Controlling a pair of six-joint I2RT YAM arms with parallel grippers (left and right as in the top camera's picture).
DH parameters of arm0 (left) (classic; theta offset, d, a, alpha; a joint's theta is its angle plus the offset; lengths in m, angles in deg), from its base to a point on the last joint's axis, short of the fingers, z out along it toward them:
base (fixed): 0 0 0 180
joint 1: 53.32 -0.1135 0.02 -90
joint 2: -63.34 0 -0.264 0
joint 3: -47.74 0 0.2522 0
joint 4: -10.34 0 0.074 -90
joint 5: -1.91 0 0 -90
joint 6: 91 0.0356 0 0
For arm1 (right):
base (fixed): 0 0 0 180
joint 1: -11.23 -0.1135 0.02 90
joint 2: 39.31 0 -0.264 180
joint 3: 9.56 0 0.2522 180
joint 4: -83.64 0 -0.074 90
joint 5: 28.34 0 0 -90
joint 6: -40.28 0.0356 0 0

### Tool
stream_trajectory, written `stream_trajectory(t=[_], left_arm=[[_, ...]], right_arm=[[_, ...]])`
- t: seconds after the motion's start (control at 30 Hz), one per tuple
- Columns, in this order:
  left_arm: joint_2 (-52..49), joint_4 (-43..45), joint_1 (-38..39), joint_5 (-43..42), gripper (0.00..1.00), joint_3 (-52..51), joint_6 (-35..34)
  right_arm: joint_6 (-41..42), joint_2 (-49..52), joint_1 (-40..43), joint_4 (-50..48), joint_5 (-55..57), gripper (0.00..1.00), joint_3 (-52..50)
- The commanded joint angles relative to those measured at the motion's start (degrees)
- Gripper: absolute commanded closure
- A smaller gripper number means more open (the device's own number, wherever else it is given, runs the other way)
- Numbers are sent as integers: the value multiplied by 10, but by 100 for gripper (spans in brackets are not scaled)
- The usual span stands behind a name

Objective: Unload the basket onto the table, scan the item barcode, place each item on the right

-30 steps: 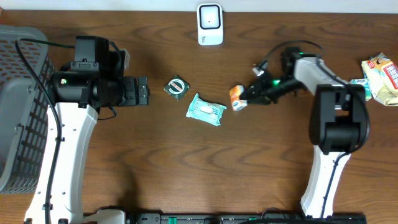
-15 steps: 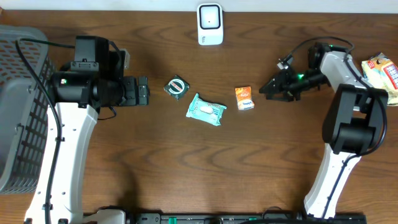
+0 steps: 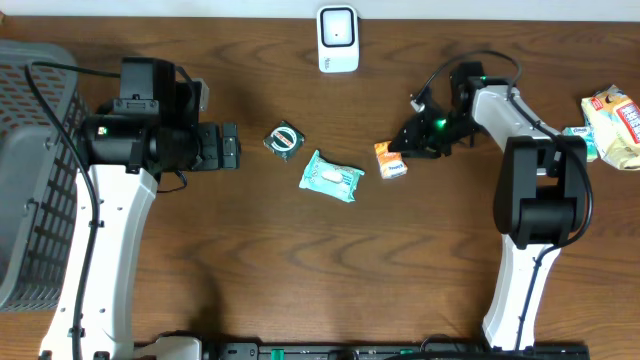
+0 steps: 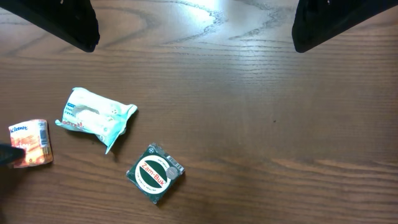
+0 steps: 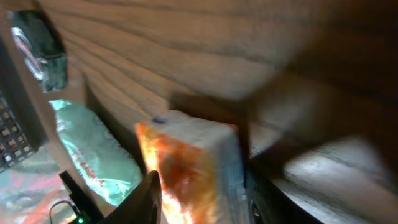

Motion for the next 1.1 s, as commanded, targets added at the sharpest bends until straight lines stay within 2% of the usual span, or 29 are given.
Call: stream_trajectory(t=[0.0,0.1,0.2,0.33,0.5,0.67,0.83,1.07], left_arm=[[-1,-3,2,5,3,-2,1],[-1,-3,2,5,2,-2,1],[-1,-3,2,5,2,-2,1],[-1,-3,2,5,2,-2,1],[-1,-3,2,5,2,-2,1],[-1,-3,2,5,2,-2,1],[-1,-3,2,5,2,-2,1],[-1,-3,2,5,3,-2,1]], right_arm=[[24,-3,-14,-1,30,67,-15],[24,-3,-21,6,50,84,-21],[37,-3,-23,12,53,86,-21],[88,-3,-20,16,53,97,-21],[100,-3,-14,16,37,98,-21],[75,-3,-10,17,4,99,-21],[45,-3,-1,11,-102,99,-21],[-140,-3,31,-5,-389,99,-16]])
